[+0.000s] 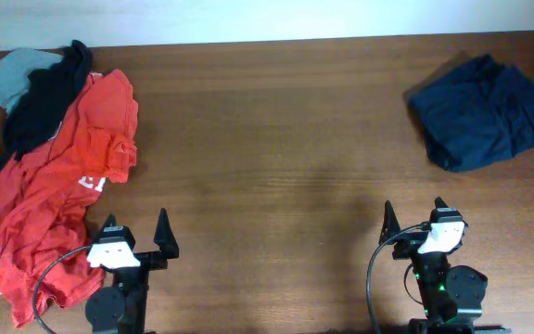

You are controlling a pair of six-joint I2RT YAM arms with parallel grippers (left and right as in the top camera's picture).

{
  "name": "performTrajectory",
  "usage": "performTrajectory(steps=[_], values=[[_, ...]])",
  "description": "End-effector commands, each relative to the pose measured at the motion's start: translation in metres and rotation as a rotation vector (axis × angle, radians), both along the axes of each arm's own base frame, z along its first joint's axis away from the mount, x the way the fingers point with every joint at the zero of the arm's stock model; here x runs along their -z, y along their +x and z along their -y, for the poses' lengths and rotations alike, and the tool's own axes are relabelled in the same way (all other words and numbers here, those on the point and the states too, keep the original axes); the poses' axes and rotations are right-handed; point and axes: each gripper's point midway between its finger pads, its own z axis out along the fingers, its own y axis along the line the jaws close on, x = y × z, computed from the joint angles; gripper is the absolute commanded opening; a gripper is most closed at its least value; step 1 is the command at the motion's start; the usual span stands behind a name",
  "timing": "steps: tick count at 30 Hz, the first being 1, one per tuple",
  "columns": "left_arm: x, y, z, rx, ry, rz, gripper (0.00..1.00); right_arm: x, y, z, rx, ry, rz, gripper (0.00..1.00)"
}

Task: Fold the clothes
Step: 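Move the left gripper toward the orange shirt pile on the left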

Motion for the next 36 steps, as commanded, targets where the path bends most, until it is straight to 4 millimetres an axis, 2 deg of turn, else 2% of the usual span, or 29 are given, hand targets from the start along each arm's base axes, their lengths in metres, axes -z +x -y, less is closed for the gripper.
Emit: performTrajectory(steps=[1,14,17,20,25,27,32,36], values=[[0.001,-0.001,-0.002,-0.009,0.02,-0.001,0.99,0.003,0.0,0.0,-0.005,0.006,-0.008,0.98],[0.001,-0.001,-0.003,-0.013,0.02,0.0,0.99,0.003,0.0,0.0,-0.005,0.006,-0.008,0.98],[-0.005,0.0,-0.004,-0.021,0.019,0.023,0.99,0.003,0.0,0.0,-0.005,0.006,-0.008,0.98],[-0.007,0.0,-0.001,-0.006,-0.077,0.031,0.99,0.003,0.0,-0.001,-0.008,0.021,-0.009,0.99],[-0.011,0.0,0.006,0.03,-0.142,0.033,0.99,0.003,0.0,-0.002,0.027,0.403,-0.026,0.98],[-0.016,0.0,0.006,0.031,-0.143,0.024,0.99,0.003,0.0,-0.004,0.023,0.508,-0.037,0.99],[-0.042,0.007,0.005,0.021,-0.151,-0.055,0.99,-0.011,-0.002,-0.022,-0.092,0.52,-0.013,0.98],[-0.068,0.03,0.003,0.015,-0.162,-0.18,0.99,-0.032,-0.004,-0.026,-0.126,0.496,0.025,0.98]])
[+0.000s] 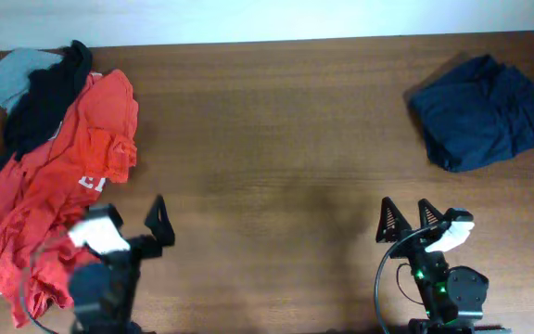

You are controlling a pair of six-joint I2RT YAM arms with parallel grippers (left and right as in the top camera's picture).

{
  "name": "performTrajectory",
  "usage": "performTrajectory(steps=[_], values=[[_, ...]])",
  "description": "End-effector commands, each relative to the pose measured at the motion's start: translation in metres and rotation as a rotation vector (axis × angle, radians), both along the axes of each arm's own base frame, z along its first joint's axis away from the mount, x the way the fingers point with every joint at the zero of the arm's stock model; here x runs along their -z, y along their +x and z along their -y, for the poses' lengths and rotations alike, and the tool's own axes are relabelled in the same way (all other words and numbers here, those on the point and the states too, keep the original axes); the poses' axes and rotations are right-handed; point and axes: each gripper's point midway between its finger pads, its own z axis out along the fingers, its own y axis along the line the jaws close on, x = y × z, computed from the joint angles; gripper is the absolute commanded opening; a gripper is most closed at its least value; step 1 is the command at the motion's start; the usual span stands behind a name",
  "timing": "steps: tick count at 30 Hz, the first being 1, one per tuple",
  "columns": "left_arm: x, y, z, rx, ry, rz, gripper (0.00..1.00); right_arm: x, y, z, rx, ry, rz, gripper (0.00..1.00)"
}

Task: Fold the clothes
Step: 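Move the left gripper toward the orange shirt pile on the left, then grasp the orange T-shirt from the pile with the left gripper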

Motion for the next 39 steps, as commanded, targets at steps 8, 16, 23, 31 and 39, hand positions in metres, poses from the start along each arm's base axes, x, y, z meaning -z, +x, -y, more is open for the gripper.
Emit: performTrajectory(steps=[8,16,23,31,39], values=[[-0.053,0.077,-0.007,0.039,0.032,-0.353,0.99,-0.062,0.0,-0.02,-0.129,-0.041,-0.029,0.98],[-0.046,0.118,-0.011,0.048,0.019,-0.441,0.99,-0.078,0.041,-0.03,-0.251,-0.089,-0.283,0.98],[-0.04,0.121,-0.013,0.098,0.135,-0.45,0.99,-0.087,0.082,-0.065,-0.553,-0.031,-0.405,0.98],[-0.024,0.126,-0.037,-0.009,0.218,-0.507,0.99,-0.06,0.117,-0.081,-0.708,0.064,-0.435,0.99],[0.065,0.137,-0.064,-0.104,0.281,-0.77,0.98,-0.026,0.13,-0.078,-0.697,0.096,-0.516,0.99]])
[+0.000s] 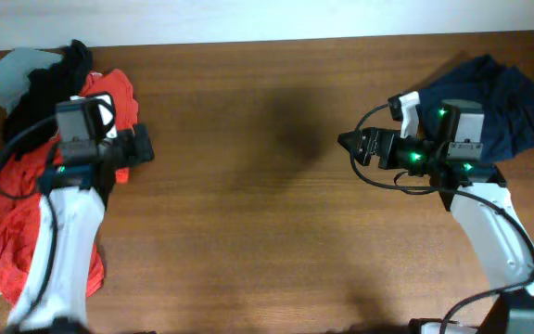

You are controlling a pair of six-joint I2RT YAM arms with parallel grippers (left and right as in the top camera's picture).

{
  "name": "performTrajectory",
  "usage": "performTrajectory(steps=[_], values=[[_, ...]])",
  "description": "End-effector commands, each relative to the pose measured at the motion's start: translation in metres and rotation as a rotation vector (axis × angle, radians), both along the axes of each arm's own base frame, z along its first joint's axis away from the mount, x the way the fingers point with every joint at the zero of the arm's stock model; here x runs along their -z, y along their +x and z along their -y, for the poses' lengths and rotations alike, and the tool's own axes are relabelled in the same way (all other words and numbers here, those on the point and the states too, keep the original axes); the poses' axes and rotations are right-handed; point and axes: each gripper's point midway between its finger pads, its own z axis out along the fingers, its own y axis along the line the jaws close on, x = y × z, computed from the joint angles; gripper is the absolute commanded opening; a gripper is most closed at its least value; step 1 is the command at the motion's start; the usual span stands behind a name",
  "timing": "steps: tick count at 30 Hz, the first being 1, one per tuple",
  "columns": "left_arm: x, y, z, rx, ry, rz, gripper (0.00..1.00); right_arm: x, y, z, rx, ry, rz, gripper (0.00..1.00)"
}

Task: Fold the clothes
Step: 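Grasp the orange T-shirt from the pile with the left gripper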

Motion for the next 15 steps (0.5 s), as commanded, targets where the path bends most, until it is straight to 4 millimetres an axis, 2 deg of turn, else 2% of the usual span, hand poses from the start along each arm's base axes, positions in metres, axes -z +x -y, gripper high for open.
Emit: performTrajectory(steps=[1,3,7,10,15], values=[[0.037,-0.001,-0.015,-0.032,0.06,-0.124,0.93,-0.006,0.003,0.0,-0.017,0.011,0.022,0.99],[0.059,-0.003,-0.015,-0.031,0.055,-0.188,0.82,-0.006,0.003,0.001,-0.014,0.008,0.021,0.99],[0.088,-0.007,-0.021,-0.05,0.076,-0.272,0.75,-0.003,0.005,0.003,0.001,-0.006,0.014,0.99],[0.098,-0.009,-0.03,-0.082,0.122,-0.302,0.74,-0.002,0.004,0.003,0.003,-0.008,0.011,0.99],[0.101,-0.009,-0.043,-0.127,0.186,-0.312,0.73,-0.002,0.004,0.003,0.003,-0.008,0.008,0.99]])
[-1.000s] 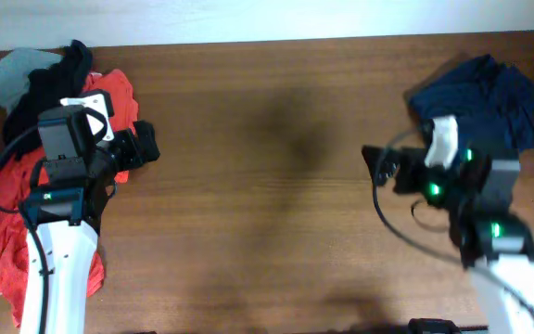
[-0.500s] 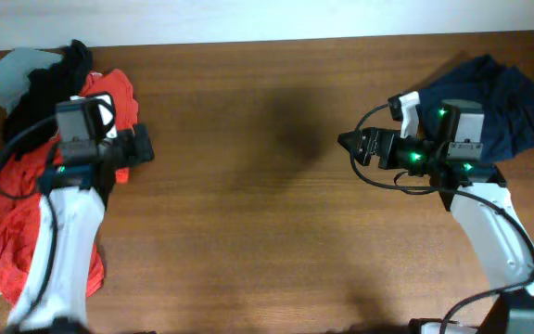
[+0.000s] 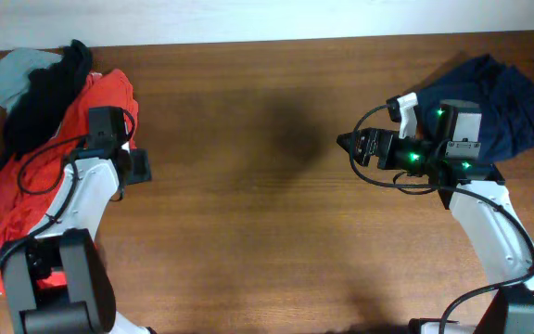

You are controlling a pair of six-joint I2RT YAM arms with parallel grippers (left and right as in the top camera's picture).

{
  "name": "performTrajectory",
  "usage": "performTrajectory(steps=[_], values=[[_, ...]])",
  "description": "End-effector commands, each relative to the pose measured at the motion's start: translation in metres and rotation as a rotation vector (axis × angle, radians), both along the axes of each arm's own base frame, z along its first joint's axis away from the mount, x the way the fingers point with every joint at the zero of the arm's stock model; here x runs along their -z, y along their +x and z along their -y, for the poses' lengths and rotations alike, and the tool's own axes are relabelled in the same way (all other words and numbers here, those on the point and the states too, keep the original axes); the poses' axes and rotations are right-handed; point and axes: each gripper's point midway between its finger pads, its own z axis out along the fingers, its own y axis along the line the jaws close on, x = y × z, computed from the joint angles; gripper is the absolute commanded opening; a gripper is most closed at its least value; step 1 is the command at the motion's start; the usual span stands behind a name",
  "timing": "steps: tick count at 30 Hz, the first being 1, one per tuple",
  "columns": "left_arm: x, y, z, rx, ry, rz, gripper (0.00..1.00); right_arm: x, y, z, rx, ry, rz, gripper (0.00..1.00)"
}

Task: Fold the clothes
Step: 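Grasp the orange T-shirt from the pile with the left gripper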

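Note:
A heap of clothes lies at the far left: a crumpled red shirt (image 3: 40, 199), a black garment (image 3: 44, 93) and a grey-teal one (image 3: 9, 74). A navy garment (image 3: 522, 102) lies bunched at the far right. My left gripper (image 3: 139, 167) hangs at the red shirt's right edge, and its jaws cannot be made out from above. My right gripper (image 3: 343, 142) points left over bare wood, left of the navy garment, with its wrist above that garment's near edge. Its fingertips look like a single point, so their state is unclear.
The brown wooden table (image 3: 248, 232) spans the view, with a pale wall strip along the far edge. The left arm's base (image 3: 49, 288) stands at the front left. The right arm's white link (image 3: 494, 232) runs toward the front right.
My left wrist has shifted a little right and toward the front, with the gripper now lower along the red shirt's right edge. The right arm and all garments look unchanged.
Both arms first sat folded at the front edge with fingers spread open. Then the left arm was in motion, blurred, beside the red shirt. Later both were stretched out, left over the red shirt and right beside the navy garment, where they remain.

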Motion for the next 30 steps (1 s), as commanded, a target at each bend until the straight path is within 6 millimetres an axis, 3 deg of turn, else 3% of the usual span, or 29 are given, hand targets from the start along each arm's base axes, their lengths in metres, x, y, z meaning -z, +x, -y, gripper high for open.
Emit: performTrajectory(steps=[1,6,12,19,22,25,26,30], values=[[-0.001,0.002,-0.015,-0.036,0.072,-0.004,0.74,-0.006,0.004,0.003,0.003,-0.009,0.023,0.99],[0.013,0.009,-0.015,-0.034,0.068,-0.007,0.74,-0.006,0.004,0.003,0.003,-0.009,0.023,0.99],[0.041,0.003,-0.014,-0.032,0.061,-0.079,0.74,-0.006,0.004,0.004,0.005,-0.009,0.022,0.99],[0.041,0.005,-0.017,-0.037,0.075,-0.079,0.73,-0.002,0.007,0.009,0.033,-0.038,0.018,0.99],[0.037,0.009,-0.017,-0.038,0.077,-0.067,0.62,-0.001,0.007,0.009,0.037,-0.042,0.014,0.99],[0.031,0.015,-0.018,-0.038,0.078,-0.049,0.39,-0.001,0.007,0.009,0.037,-0.042,0.014,1.0],[0.029,0.017,-0.018,-0.039,0.079,-0.043,0.34,-0.001,0.007,0.009,0.038,-0.042,0.014,0.97],[0.02,0.027,-0.019,-0.04,0.082,-0.012,0.01,-0.001,0.007,0.01,0.038,-0.043,0.014,0.83]])
